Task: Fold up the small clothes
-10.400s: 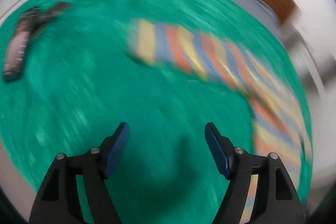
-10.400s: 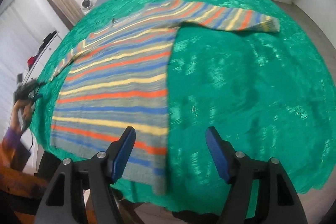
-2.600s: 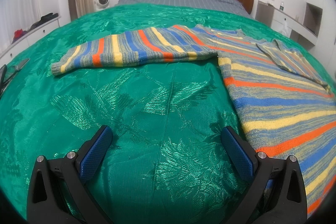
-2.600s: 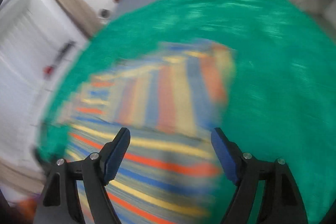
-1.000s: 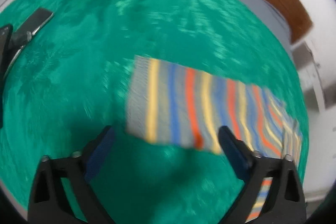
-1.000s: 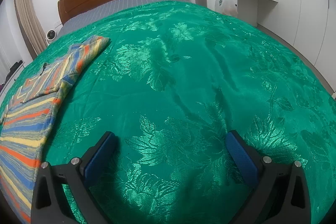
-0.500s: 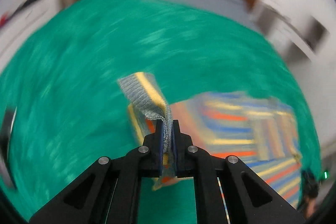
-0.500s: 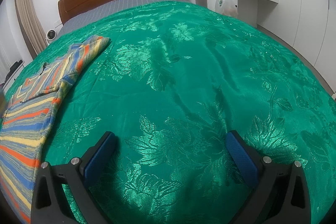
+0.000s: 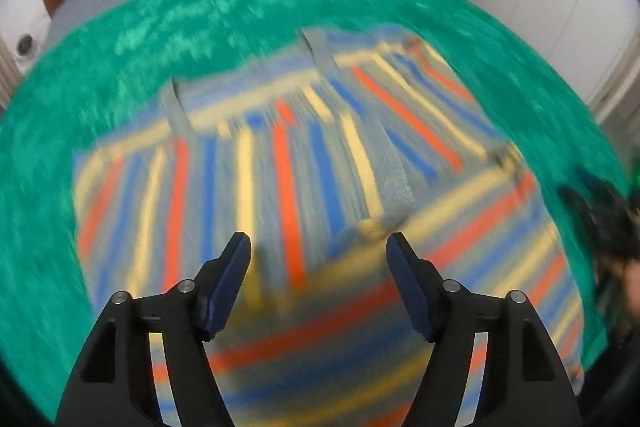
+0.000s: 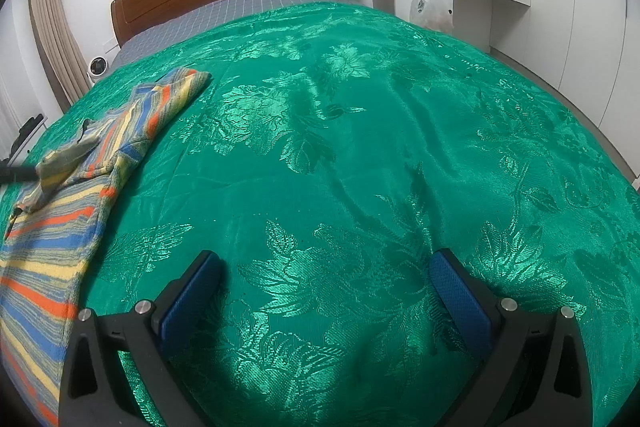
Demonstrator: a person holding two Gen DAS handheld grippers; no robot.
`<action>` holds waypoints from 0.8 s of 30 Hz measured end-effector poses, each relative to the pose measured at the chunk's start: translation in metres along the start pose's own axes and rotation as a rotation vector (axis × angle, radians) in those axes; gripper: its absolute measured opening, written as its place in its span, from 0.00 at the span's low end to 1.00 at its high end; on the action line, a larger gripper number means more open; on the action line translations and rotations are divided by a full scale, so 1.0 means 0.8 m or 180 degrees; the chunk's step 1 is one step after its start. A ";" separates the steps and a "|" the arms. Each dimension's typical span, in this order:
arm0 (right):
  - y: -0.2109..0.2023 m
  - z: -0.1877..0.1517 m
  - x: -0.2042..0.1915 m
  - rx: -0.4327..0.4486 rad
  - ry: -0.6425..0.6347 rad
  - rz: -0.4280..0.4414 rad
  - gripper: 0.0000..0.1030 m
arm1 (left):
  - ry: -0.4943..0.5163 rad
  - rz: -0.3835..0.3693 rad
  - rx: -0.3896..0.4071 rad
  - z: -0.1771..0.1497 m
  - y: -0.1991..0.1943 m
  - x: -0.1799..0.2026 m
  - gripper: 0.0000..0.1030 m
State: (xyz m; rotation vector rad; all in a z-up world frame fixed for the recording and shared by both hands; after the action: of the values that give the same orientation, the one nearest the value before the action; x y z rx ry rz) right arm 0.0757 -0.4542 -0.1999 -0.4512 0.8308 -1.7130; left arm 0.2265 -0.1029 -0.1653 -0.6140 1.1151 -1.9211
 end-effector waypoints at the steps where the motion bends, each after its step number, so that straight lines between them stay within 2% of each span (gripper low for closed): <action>1: 0.000 0.000 0.000 0.0004 0.0000 0.0003 1.00 | -0.0028 0.0006 0.0044 -0.018 -0.010 -0.007 0.71; 3: 0.000 0.000 0.000 0.0008 0.0003 0.0009 1.00 | -0.0119 0.0056 0.0167 -0.034 -0.025 -0.027 0.72; 6: -0.001 0.000 0.000 0.0011 0.0004 0.0012 1.00 | -0.0541 0.0100 0.0350 -0.051 -0.054 -0.092 0.75; 8: -0.001 0.000 0.000 0.0010 0.0002 0.0006 1.00 | -0.0960 0.0000 0.0379 -0.057 -0.066 -0.148 0.75; 9: -0.001 0.000 0.000 0.0010 0.0004 0.0007 1.00 | -0.1242 -0.0110 0.0348 -0.059 -0.066 -0.180 0.75; 11: -0.001 0.000 -0.001 0.0008 -0.0001 0.0000 1.00 | -0.1592 -0.0386 0.0245 -0.059 -0.057 -0.218 0.72; 13: 0.000 0.000 -0.001 0.0002 -0.0010 -0.0011 1.00 | -0.1718 -0.0477 0.0180 -0.058 -0.045 -0.233 0.68; 15: 0.000 0.000 -0.002 -0.0007 -0.0022 -0.0026 1.00 | -0.1662 -0.0526 0.0085 -0.052 -0.028 -0.231 0.55; 17: 0.001 0.001 -0.003 -0.0014 -0.0033 -0.0041 1.00 | -0.1489 -0.0596 -0.0042 -0.048 -0.011 -0.216 0.12; 18: 0.001 0.001 -0.003 -0.0016 -0.0037 -0.0047 1.00 | -0.1382 -0.0548 -0.0064 -0.046 -0.007 -0.208 0.09; 20: 0.001 0.001 -0.004 -0.0019 -0.0044 -0.0057 1.00 | -0.1195 -0.0172 -0.0010 -0.047 -0.004 -0.202 0.07; 21: 0.001 0.001 -0.004 -0.0021 -0.0047 -0.0059 1.00 | -0.1272 -0.0056 -0.0018 -0.052 -0.001 -0.208 0.07; 24: 0.002 0.001 -0.004 -0.0018 -0.0045 -0.0055 1.00 | -0.1492 0.0005 0.0016 -0.069 0.001 -0.224 0.06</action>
State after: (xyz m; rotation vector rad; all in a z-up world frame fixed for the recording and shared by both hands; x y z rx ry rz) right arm 0.0779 -0.4518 -0.2002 -0.4751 0.8240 -1.7217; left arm 0.2853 0.0723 -0.1947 -0.9974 0.8079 -1.6574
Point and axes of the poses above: each gripper's, at about its wrist camera, not at the fingertips, and y roughly the way its jaws point, x to its right, z to its top, the point moved 2 cm from there along y, roughly the way its jaws point, and after that the axes turned 1 degree about z, right-handed, at the moved point
